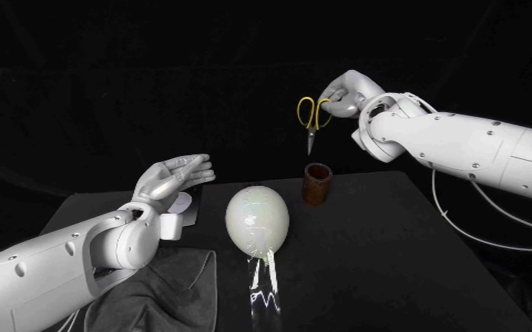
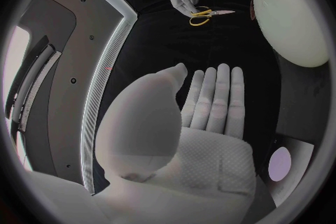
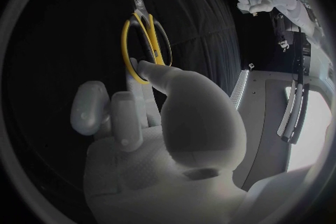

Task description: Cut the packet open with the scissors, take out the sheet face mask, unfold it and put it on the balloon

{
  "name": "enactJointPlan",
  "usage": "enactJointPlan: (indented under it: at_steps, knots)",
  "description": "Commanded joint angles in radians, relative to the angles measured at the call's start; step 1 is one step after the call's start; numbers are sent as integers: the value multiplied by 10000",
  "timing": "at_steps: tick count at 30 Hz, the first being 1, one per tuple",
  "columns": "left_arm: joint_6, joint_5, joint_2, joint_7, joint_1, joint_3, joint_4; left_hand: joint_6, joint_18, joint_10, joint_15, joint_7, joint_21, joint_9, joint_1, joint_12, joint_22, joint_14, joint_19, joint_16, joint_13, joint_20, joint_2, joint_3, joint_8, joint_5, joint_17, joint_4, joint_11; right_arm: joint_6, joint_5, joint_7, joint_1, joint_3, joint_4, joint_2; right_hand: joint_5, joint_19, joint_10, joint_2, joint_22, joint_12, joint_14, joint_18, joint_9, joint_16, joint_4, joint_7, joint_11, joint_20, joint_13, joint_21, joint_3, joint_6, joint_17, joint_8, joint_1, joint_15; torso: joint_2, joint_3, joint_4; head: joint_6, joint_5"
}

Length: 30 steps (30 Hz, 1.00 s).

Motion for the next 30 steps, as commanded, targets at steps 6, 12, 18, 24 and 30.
enactJointPlan:
  at_steps: [6, 12, 18, 24, 30]
  knots:
    - [528, -205, 837, 99, 178, 34, -1217, -402, -146, -895, 275, 53, -601, -77, 31, -65, -361, -690, -616, -722, -31, 276, -221, -74, -277, 29, -316, -309, 182, -916, 1706, -335, -119, 7, -775, 1243, 191, 1, 366, -86, -37, -98, 349, -4, 109, 34, -29, 34, -287, -17, 23, 3, 161, -121, -44, 98, -52, -92, 28, -14, 29, 137, 218]
    - [689, -582, 1614, 11, 280, 51, -2323, -834, -349, -1812, 524, 53, -1040, -151, -44, -60, -640, -1287, -1045, -1282, -30, 298, -250, -329, -553, 24, -602, -541, 403, -1247, 2048, -58, -307, 10, -1386, 2164, 271, -2, 377, -93, -30, -121, 345, -3, 153, 31, -46, 36, -284, -17, 31, 4, 216, -150, -61, 127, -83, -91, 27, -23, 56, 171, 487]
    - [860, -1198, 2393, -278, 362, 63, -3338, -1957, -553, -2555, 737, 226, -1654, -338, -252, -49, -950, -2551, -2097, -1862, -21, 305, -270, -791, -1027, 24, -1043, -587, 563, -1540, 2421, 281, -543, 17, -1843, 2942, 438, -9, 402, -110, -18, -154, 345, 0, 226, 42, -80, 40, -282, -18, 49, 6, 297, -194, -58, 175, -139, -90, 21, -22, 44, 208, 754]
    - [911, -1797, 3084, -599, 413, 69, -4276, -2959, -673, -3975, 860, 210, -2466, -479, -302, -95, -1223, -3712, -3808, -2303, -74, 289, -92, -1639, -1413, 19, -1451, -542, 565, -1680, 2770, 574, -795, 35, -2135, 3552, 493, -15, 408, -108, -19, -166, 341, 2, 250, 37, -92, 41, -282, -18, 54, 4, 326, -210, -78, 190, -156, -90, 21, -13, 21, 220, 1057]
    - [1139, -2285, 3558, -1229, 450, 68, -4952, -3752, -603, -5253, 1030, 194, -2685, -603, -258, -165, -1254, -4470, -4254, -2455, -139, 308, 57, -2373, -1705, 14, -1692, -412, 489, -1762, 2915, 783, -970, 65, -2251, 3946, 558, -50, 410, -106, -59, -182, 340, 14, 276, 38, -111, 45, -279, -19, 61, -22, 361, -235, -84, 203, -176, -89, 39, -13, 9, 208, 1270]
